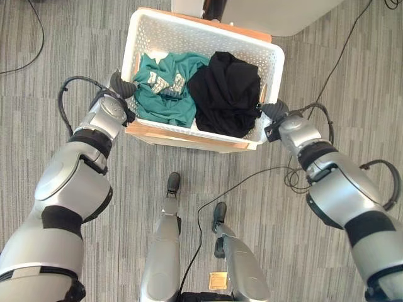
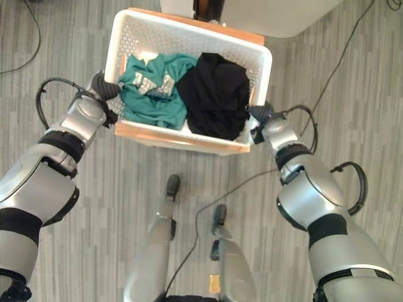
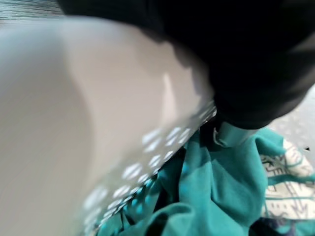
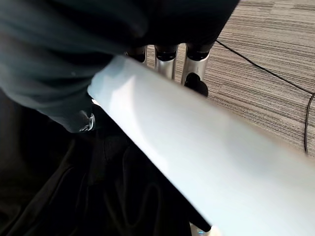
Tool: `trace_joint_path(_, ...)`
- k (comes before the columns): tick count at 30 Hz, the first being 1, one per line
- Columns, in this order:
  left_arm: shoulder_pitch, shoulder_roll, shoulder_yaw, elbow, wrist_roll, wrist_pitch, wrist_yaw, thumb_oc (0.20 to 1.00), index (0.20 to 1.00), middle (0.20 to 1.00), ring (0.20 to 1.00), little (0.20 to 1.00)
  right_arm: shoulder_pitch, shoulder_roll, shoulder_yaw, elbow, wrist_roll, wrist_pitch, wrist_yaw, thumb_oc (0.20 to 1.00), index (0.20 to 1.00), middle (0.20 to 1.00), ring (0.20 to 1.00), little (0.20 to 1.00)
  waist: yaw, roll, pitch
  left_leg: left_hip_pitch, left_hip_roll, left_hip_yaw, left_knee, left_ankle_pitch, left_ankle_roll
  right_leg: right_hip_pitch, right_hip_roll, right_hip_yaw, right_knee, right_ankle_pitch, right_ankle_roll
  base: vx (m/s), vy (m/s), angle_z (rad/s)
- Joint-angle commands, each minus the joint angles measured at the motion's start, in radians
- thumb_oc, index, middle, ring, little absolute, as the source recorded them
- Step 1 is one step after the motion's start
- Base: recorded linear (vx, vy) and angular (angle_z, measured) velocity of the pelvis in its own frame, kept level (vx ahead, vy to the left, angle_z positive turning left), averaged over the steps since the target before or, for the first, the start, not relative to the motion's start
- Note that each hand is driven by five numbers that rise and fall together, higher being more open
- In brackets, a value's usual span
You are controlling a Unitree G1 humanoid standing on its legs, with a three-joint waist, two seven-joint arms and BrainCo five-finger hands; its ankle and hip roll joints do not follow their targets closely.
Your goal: Grab the laundry basket,head to the washer,open it,put in the laundry and shut it.
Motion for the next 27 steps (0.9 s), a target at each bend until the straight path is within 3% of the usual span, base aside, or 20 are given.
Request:
trace_joint_path(1, 0.101, -0.094, 0.007, -0.110, 0.052, -0.064, -0.029, 0.200, 0.200, 0.200, 0.200, 0.200, 0.071, -0.048, -0.025, -0.167, -0.012, -0.060, 0.030, 0.200, 0.200, 0.200, 0.200, 0.200, -0.022, 0.010, -0.036, 0.053, 0.033, 0.002, 0.063, -0.125, -0.009, -0.025, -0.071, -0.044, -0.046, 0.120, 0.022, 0.05, 0.016, 0.01)
trace_joint_path(4, 0.200, -0.011, 0.036, -0.311, 0.051, -0.056, -0.049, 0.200, 0.200, 0.200, 0.200, 0.200, 0.174, -0.156, -0.072, -0.378, -0.023, -0.053, 0.039, 0.200, 0.200, 0.200, 0.200, 0.200, -0.032, 0.012, -0.069, 0.108, 0.038, 0.010, 0.049, -0.140, -0.007, 0.010, -0.071, -0.041, -0.043, 0.111, 0.024, 0.12, 0.006, -0.06)
trace_joint_path(5, 0.281, 0.054, 0.077, -0.457, 0.051, -0.061, -0.074, 0.200, 0.200, 0.200, 0.200, 0.200, 0.276, -0.251, -0.133, -0.532, -0.040, -0.059, 0.051, 0.200, 0.200, 0.200, 0.200, 0.200, -0.038, 0.014, -0.090, 0.152, 0.043, 0.018, 0.043, -0.155, -0.006, 0.037, -0.072, -0.034, -0.035, 0.099, 0.026, 0.12, -0.007, -0.13)
trace_joint_path(8, 0.367, 0.090, 0.112, -0.572, 0.039, -0.060, -0.104, 0.200, 0.200, 0.200, 0.200, 0.200, 0.407, -0.326, -0.214, -0.630, -0.054, -0.061, 0.066, 0.200, 0.200, 0.200, 0.200, 0.200, -0.045, 0.018, -0.121, 0.195, 0.047, 0.026, 0.028, -0.161, -0.004, 0.062, -0.075, -0.032, -0.032, 0.092, 0.029, 0.15, 0.010, -0.11)
trace_joint_path(9, 0.444, 0.124, 0.145, -0.666, 0.040, -0.061, -0.130, 0.200, 0.200, 0.200, 0.200, 0.200, 0.528, -0.391, -0.297, -0.719, -0.065, -0.059, 0.085, 0.200, 0.200, 0.200, 0.200, 0.200, -0.057, 0.025, -0.152, 0.243, 0.051, 0.034, 0.019, -0.173, -0.001, 0.089, -0.077, -0.028, -0.023, 0.083, 0.033, 0.14, 0.012, -0.05)
trace_joint_path(11, 0.484, 0.134, 0.160, -0.714, 0.041, -0.055, -0.144, 0.200, 0.200, 0.200, 0.200, 0.200, 0.599, -0.420, -0.346, -0.767, -0.076, -0.054, 0.095, 0.200, 0.200, 0.200, 0.200, 0.200, -0.059, 0.029, -0.164, 0.266, 0.052, 0.038, 0.015, -0.178, 0.000, 0.104, -0.077, -0.026, -0.019, 0.077, 0.033, 0.12, 0.006, -0.13)
trace_joint_path(14, 0.644, 0.165, 0.227, -0.859, 0.049, -0.047, -0.201, 0.200, 0.200, 0.200, 0.200, 0.200, 0.837, -0.495, -0.514, -0.888, -0.083, -0.053, 0.151, 0.200, 0.200, 0.200, 0.200, 0.200, -0.073, 0.045, -0.215, 0.344, 0.060, 0.052, 0.001, -0.195, 0.006, 0.151, -0.075, -0.021, -0.007, 0.061, 0.039, 0.09, -0.009, -0.18)
trace_joint_path(16, 0.693, 0.157, 0.254, -0.886, 0.057, -0.042, -0.212, 0.200, 0.200, 0.200, 0.200, 0.200, 0.928, -0.501, -0.574, -0.938, -0.094, -0.044, 0.169, 0.200, 0.200, 0.200, 0.200, 0.200, -0.075, 0.049, -0.227, 0.367, 0.063, 0.054, -0.007, -0.196, 0.006, 0.164, -0.075, -0.019, -0.003, 0.056, 0.040, 0.04, -0.021, -0.26)
trace_joint_path(21, 0.834, 0.047, 0.292, -0.926, 0.047, -0.019, -0.249, 0.200, 0.200, 0.200, 0.200, 0.200, 1.216, -0.445, -0.736, -1.067, -0.075, -0.022, 0.216, 0.200, 0.200, 0.200, 0.200, 0.200, -0.094, 0.060, -0.289, 0.428, 0.066, 0.054, -0.022, -0.203, 0.011, 0.219, -0.074, -0.024, 0.010, 0.023, 0.032, 0.07, -0.043, -0.07)
trace_joint_path(24, 0.848, 0.029, 0.288, -0.926, 0.050, -0.014, -0.255, 0.200, 0.200, 0.200, 0.200, 0.200, 1.258, -0.427, -0.754, -1.089, -0.072, -0.017, 0.224, 0.200, 0.200, 0.200, 0.200, 0.200, -0.095, 0.061, -0.297, 0.434, 0.066, 0.052, -0.020, -0.206, 0.010, 0.227, -0.073, -0.026, 0.010, 0.018, 0.031, 0.03, -0.036, -0.01)
trace_joint_path(27, 0.864, 0.003, 0.278, -0.939, 0.087, -0.007, -0.278, 0.200, 0.200, 0.200, 0.200, 0.200, 1.350, -0.355, -0.776, -1.124, -0.034, -0.011, 0.239, 0.200, 0.200, 0.200, 0.200, 0.200, -0.100, 0.065, -0.323, 0.451, 0.066, 0.039, -0.015, -0.211, 0.006, 0.258, -0.069, -0.031, 0.003, 0.007, 0.022, 0.03, -0.062, 0.01)
